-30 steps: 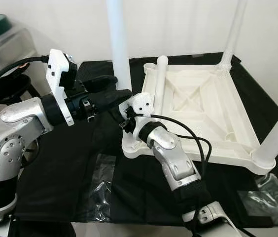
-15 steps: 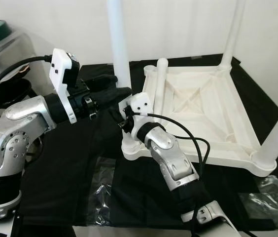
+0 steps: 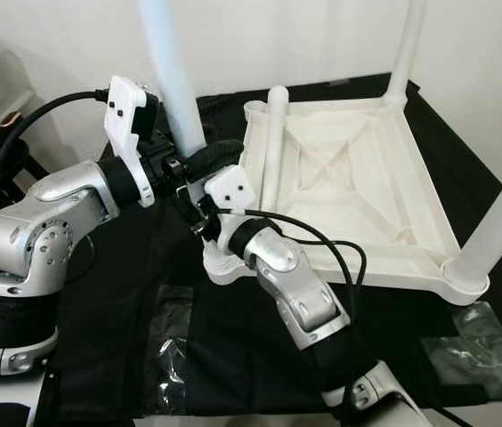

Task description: Building children table

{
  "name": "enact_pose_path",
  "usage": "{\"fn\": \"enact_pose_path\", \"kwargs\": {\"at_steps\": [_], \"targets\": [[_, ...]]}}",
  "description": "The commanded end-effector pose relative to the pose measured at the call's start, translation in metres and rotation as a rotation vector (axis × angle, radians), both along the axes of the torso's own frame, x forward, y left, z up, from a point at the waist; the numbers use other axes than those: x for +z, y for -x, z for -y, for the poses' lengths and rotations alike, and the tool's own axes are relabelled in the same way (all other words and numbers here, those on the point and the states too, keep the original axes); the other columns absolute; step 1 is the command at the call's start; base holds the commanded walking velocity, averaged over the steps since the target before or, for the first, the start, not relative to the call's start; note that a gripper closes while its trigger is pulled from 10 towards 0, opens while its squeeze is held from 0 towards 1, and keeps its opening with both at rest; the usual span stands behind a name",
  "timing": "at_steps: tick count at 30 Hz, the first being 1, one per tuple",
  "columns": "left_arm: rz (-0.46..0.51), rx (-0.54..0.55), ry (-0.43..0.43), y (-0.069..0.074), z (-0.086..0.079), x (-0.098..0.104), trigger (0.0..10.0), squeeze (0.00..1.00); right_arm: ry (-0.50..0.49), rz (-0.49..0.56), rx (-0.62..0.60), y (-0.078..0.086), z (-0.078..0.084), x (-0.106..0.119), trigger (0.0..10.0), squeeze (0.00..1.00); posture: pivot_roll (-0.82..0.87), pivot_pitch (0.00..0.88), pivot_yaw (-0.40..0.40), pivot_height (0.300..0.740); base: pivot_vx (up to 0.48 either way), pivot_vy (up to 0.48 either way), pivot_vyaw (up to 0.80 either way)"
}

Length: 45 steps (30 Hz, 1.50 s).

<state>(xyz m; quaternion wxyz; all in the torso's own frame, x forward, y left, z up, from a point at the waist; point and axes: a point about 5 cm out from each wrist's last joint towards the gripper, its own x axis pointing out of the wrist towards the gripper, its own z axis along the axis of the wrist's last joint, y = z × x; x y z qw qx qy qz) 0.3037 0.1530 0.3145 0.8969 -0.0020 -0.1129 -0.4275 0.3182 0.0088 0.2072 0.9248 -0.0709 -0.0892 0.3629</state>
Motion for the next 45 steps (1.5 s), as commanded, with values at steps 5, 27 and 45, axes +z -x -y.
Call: {"fn": "enact_pose_path", "kwargs": {"at_steps": [5, 27, 45], "targets": [[-0.013, 0.018, 0.013, 0.003, -0.008, -0.001, 5.2, 0.0, -0.004, -0.192, 0.004, 0.013, -0.019, -0.037, 0.0, 0.0, 0.03, 0.13, 0.106, 0.74, 0.0, 0.0, 0.0], [0.01, -0.018, 0.023, 0.007, -0.005, 0.003, 0.0, 0.0, -0.145, -0.086, 0.227, 0.001, 0.003, 0.005, 10.0, 1.0, 0.03, 0.131, 0.108, 0.74, 0.0, 0.0, 0.0], [0.009, -0.048, -0.003, 0.013, -0.002, 0.003, 0.0, 0.0, 0.201, -0.028, 0.8, -0.04, 0.07, 0.048, 10.0, 0.0, 0.06, 0.132, 0.111, 0.74, 0.0, 0.0, 0.0]]}}
